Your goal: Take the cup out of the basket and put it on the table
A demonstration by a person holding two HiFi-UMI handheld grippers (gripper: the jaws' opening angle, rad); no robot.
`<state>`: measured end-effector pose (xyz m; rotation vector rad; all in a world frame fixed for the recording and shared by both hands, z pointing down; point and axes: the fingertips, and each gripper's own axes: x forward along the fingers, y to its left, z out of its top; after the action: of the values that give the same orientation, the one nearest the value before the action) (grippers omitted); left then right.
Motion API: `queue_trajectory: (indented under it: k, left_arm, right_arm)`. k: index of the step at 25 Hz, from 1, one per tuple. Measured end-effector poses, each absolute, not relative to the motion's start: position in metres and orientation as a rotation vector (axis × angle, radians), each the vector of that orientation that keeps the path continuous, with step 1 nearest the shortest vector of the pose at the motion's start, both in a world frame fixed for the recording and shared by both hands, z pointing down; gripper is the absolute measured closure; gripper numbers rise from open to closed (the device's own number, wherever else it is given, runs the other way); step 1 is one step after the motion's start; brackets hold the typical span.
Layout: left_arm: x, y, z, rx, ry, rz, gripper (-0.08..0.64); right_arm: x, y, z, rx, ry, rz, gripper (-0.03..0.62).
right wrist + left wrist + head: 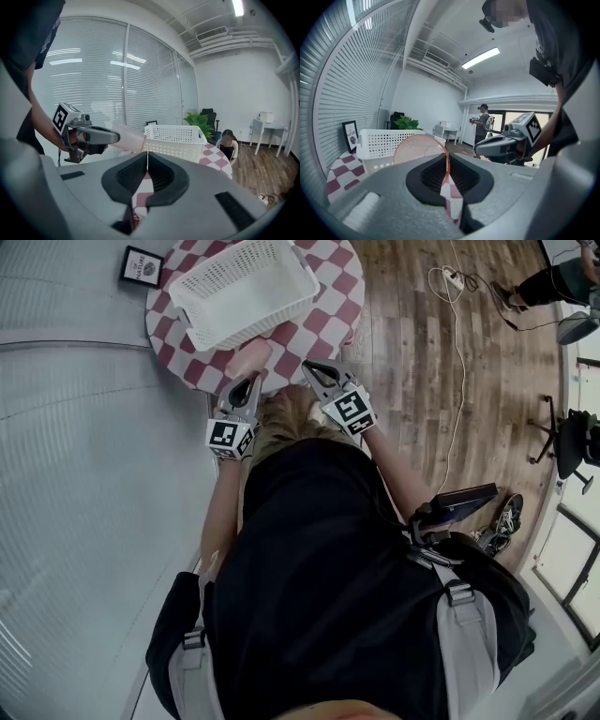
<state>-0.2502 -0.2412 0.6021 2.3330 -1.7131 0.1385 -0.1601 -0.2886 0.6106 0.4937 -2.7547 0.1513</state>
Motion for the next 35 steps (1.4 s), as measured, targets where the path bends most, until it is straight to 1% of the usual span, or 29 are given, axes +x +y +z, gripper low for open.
queue_trajectory:
  k: [15,35]
  left_arm:
    - [-0.239,-0.243,0.636,2.299,-1.670,0.222,0.538]
    - [-0.226,-0.245,0.642,2.301,-1.636,0.244,0.538]
  right_arm:
    - [-0.156,-0.290,0.627,0.478,-2.746,0.217,0.580]
    - [-0.159,-0.288,0.635,0.432,-2.743,0.252,0.581]
